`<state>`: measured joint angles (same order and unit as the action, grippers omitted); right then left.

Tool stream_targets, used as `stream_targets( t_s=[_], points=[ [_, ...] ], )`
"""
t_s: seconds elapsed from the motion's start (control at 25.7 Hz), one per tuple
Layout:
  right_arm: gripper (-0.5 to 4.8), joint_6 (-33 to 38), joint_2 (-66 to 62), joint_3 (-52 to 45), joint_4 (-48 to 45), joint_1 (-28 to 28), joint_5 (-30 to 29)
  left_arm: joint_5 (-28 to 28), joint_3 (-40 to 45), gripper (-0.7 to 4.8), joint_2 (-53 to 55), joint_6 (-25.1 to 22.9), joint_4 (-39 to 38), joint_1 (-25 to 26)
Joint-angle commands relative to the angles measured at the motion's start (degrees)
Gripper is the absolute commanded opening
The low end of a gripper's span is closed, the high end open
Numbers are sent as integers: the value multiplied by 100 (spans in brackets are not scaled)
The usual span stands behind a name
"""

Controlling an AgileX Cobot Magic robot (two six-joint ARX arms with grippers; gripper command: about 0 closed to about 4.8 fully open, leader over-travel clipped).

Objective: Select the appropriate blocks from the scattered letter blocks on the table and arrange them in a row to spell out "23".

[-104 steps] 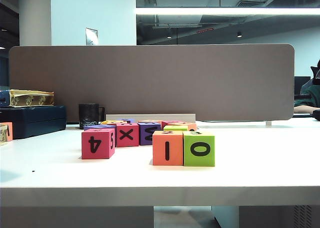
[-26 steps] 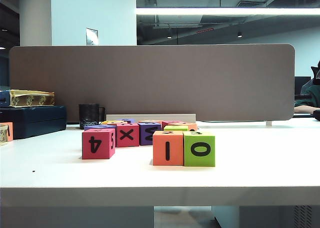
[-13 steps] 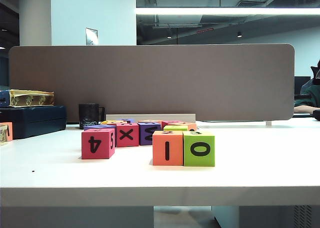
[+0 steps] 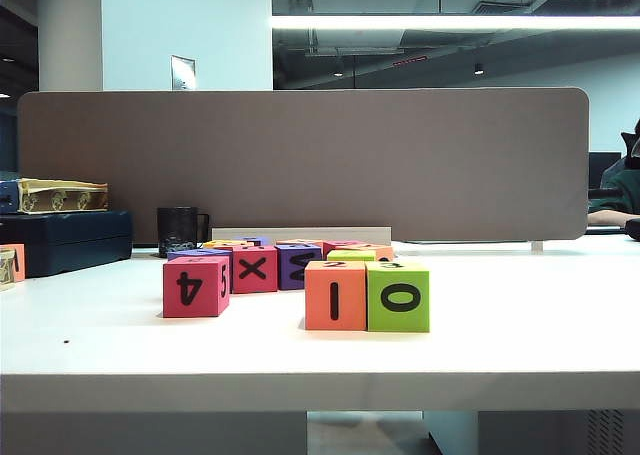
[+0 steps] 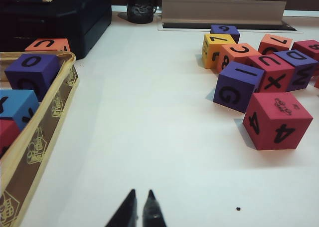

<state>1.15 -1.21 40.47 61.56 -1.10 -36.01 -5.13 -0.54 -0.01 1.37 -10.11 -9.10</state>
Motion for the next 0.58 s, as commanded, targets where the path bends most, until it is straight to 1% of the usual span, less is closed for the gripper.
stream_targets(
  t_s=[0.04, 0.12, 0.19, 0.31, 0.35, 0.39, 0.43, 0.47, 0.58],
  points=[
    [-1, 9, 42, 13, -87, -7, 11, 22, -7, 21, 2, 17, -15, 2],
    [-1, 85, 39, 13, -273, -7, 9, 20, -7, 21, 2, 17, -15, 2],
    [-1, 184, 39, 13, -778, -7, 9, 22, -7, 21, 2, 17, -15, 2],
    [-1, 223, 39, 13, -2194, -7, 11, 22, -7, 21, 2, 17, -15, 2],
    [-1, 208, 39, 13, -2529, -7, 31, 22, -7, 21, 2, 17, -15, 2],
    [-1, 164, 39, 13, -2979, -7, 170, 22, -7, 21, 0, 17, -15, 2],
    [-1, 153, 37, 13, -3169, -9, 374, 22, -7, 21, 0, 17, -15, 2],
    [-1, 136, 37, 11, -3268, -7, 901, 22, -7, 21, 2, 17, -15, 2],
    [-1, 142, 35, -205, -3366, -4, 1888, 22, -7, 21, 2, 17, -15, 2]
  ],
)
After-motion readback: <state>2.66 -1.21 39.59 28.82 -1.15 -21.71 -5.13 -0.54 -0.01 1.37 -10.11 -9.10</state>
